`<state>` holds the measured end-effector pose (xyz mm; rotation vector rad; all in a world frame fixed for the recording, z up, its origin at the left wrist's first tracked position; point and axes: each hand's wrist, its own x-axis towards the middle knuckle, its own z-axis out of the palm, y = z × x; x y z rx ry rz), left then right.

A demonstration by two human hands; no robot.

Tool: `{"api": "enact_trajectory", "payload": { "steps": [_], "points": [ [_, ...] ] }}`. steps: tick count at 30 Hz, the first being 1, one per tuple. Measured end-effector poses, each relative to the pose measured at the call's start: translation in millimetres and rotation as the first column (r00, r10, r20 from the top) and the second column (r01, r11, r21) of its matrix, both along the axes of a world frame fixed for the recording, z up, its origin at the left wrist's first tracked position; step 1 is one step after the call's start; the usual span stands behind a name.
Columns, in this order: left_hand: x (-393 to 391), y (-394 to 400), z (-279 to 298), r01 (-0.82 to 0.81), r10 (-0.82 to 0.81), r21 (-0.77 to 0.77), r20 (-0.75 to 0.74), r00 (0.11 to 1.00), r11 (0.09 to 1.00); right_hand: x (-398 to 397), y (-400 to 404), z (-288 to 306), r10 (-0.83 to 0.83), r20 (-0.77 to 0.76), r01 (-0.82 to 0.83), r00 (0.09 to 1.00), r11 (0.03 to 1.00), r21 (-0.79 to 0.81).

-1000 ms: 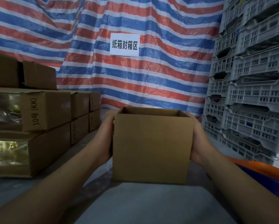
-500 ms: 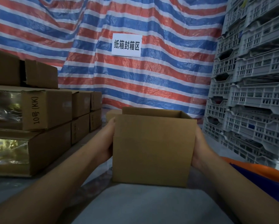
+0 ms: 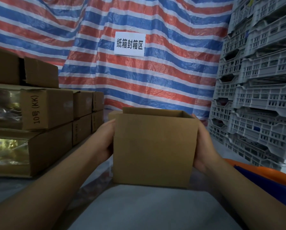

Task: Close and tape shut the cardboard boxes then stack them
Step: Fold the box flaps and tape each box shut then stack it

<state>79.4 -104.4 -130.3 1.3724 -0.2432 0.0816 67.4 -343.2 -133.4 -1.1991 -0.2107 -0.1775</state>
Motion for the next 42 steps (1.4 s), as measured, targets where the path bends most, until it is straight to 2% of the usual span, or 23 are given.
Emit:
{"api": "enact_trajectory", "payload": {
  "steps": [3,11,18,20,22,25,27,31,36,40,42],
  "points": [
    [-1.5,0.4,1.5,0.077,-0.077,-0.005,0.025,0.997,0.997,1.3,1.1,1.0,0.011,0.004,-0.011,1.0,1.0,-0.014],
    [-1.1,1.1,-0.8,0.095,-0.094,-0.013,0.045,0.995,0.995,0.8,-1.4,5.5,0.025,-0.047,-0.033,0.999,0.984,-0.177],
    [-4.3,-0.6,-1.2,-0.082,0.083,-0.008,0.124,0.989,0.997,-3.8,-0.7,9.8,0.085,-0.059,-0.094,0.995,0.981,-0.168],
    [-6.0,-1.4,2.6,-0.033,0.031,0.014,0.095,0.995,0.999,-2.3,-3.7,8.8,0.075,-0.077,-0.085,0.994,0.985,-0.147],
    [-7.6,-0.3,6.8,0.096,-0.099,0.034,0.078,0.992,0.995,-1.4,-7.8,9.3,0.055,-0.105,-0.069,0.993,0.988,-0.135],
    [-11.5,0.3,9.3,0.261,-0.266,0.058,0.105,0.958,0.963,-1.1,-16.0,9.3,0.038,-0.124,-0.051,0.992,0.993,-0.105],
    [-13.5,-1.2,9.1,0.296,-0.304,0.082,0.125,0.944,0.952,-0.2,-19.1,8.5,0.035,-0.138,-0.046,0.99,0.996,-0.076],
    [-14.2,-3.7,9.9,0.238,-0.252,0.107,0.151,0.956,0.965,2.4,-20.0,7.5,0.053,-0.139,-0.062,0.989,0.996,-0.065],
    [-7.6,-6.6,7.9,0.113,-0.124,0.128,0.085,0.989,0.985,7.6,-20.2,5.6,0.038,-0.141,-0.048,0.989,0.996,-0.071],
    [-6.0,-6.9,4.2,0.023,-0.028,0.146,0.034,0.999,0.989,8.9,-20.6,6.1,0.103,-0.117,-0.105,0.988,0.994,-0.012],
    [-6.0,-6.2,3.6,0.021,-0.027,0.156,0.039,0.999,0.988,6.3,-21.7,10.0,0.156,-0.083,-0.16,0.984,0.986,-0.046]
  ]
}}
